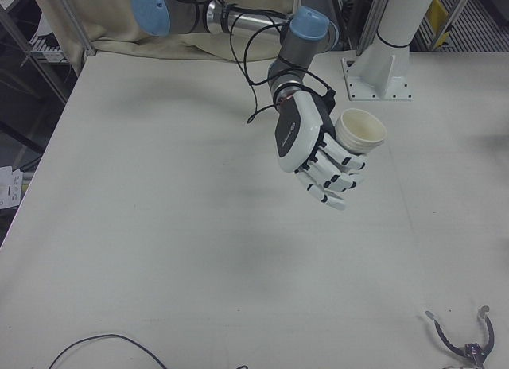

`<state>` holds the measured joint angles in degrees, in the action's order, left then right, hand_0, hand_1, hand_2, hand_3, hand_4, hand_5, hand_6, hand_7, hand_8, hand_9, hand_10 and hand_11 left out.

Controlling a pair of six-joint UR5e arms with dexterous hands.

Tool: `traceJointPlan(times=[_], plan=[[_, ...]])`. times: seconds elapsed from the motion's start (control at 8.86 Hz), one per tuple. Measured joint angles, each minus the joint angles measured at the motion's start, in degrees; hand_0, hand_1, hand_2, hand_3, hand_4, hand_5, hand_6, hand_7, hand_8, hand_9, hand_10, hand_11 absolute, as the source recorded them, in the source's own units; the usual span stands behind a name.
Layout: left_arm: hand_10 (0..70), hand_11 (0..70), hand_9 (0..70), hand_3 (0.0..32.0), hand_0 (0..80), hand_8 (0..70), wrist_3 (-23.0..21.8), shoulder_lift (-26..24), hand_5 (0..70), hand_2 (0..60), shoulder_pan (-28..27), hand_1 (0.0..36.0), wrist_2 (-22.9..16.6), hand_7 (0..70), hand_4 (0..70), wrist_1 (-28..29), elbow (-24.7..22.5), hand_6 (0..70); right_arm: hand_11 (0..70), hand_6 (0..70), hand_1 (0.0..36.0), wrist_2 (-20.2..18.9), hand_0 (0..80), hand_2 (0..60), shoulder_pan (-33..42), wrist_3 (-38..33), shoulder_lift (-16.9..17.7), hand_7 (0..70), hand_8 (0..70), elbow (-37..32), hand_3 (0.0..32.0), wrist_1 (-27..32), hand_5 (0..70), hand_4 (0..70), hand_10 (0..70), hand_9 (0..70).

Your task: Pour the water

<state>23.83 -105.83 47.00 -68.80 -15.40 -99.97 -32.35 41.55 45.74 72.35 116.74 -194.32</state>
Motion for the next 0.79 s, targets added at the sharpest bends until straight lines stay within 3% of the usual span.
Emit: traceJointPlan(times=[0.23,0.34,0.56,0.79], plan=[[6.2,10.6,4.1,0.0,38.0,1.6,-3.4,9.1,57.0,60.0,4.8,32.8,2.2,5.6,23.1,7.9,3.5,4.5,30.6,36.5,16.2,4.5,46.2,45.5,-2.4,-10.3,0.2,45.4,39.8,-4.9,0.0,0.4,59.8,24.3,20.6,54.2],[6.1,10.1,4.1,0.0,37.5,1.5,-4.1,12.7,54.5,60.0,6.1,29.8,3.7,5.0,22.0,12.2,5.7,4.2,29.9,36.1,15.5,7.4,46.0,43.7,-4.2,-13.1,0.3,45.1,39.3,-5.9,0.0,0.5,59.9,23.7,20.1,53.7],[6.1,10.2,4.3,0.0,37.0,1.7,-4.8,15.9,54.9,60.0,6.8,29.2,6.9,4.8,20.8,21.2,13.8,4.1,29.2,35.9,15.3,11.1,46.1,41.9,-7.5,-15.5,0.8,45.3,38.8,-6.6,0.0,0.5,59.9,23.1,19.7,53.1],[6.1,10.1,4.3,0.0,37.1,1.7,-4.5,16.2,52.5,60.0,5.6,26.9,11.1,4.9,20.2,29.8,22.7,4.4,29.1,36.2,15.0,12.0,46.1,40.8,-9.1,-15.9,2.2,45.9,39.0,-6.7,0.0,0.4,60.1,22.7,19.6,53.5]])
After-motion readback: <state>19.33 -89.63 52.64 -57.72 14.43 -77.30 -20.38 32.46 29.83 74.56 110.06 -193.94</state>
